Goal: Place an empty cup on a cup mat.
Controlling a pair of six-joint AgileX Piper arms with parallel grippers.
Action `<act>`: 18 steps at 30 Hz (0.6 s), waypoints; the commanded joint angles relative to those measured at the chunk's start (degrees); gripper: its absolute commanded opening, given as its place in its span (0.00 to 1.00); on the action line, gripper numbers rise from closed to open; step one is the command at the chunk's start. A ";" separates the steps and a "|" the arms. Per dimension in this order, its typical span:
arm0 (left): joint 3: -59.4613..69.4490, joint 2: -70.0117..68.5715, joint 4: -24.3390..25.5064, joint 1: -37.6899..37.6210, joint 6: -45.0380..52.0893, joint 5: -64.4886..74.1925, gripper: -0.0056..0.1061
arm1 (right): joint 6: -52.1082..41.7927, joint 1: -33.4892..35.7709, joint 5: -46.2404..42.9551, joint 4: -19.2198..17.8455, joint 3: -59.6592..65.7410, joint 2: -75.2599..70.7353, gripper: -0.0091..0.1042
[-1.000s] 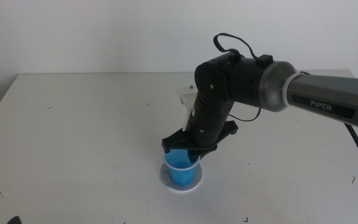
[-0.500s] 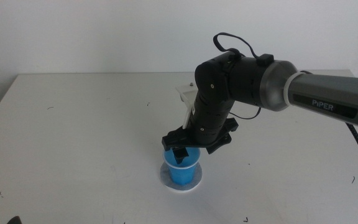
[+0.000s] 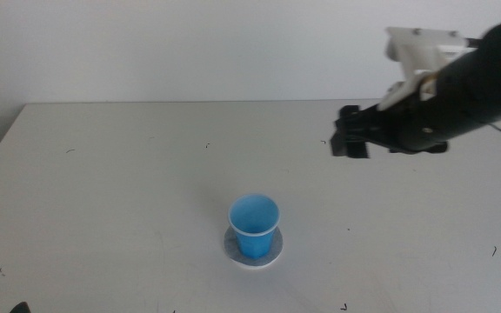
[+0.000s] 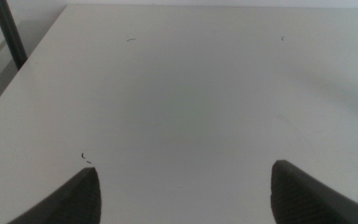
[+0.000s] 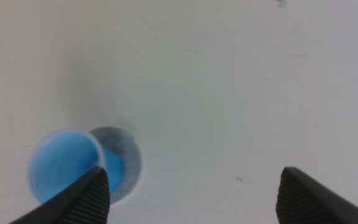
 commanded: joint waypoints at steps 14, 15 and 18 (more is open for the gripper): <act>-0.34 -0.64 0.02 0.06 -0.61 -3.78 0.99 | -6.88 -16.10 -6.83 -4.00 24.88 -39.20 0.75; -0.34 -0.64 0.02 0.06 -0.61 -3.78 0.99 | -7.93 -16.14 -7.94 -4.00 26.80 -41.84 0.76; -0.34 -0.64 0.02 0.06 -0.61 -3.78 0.99 | -8.75 -16.14 -10.88 -3.65 32.05 -48.08 0.77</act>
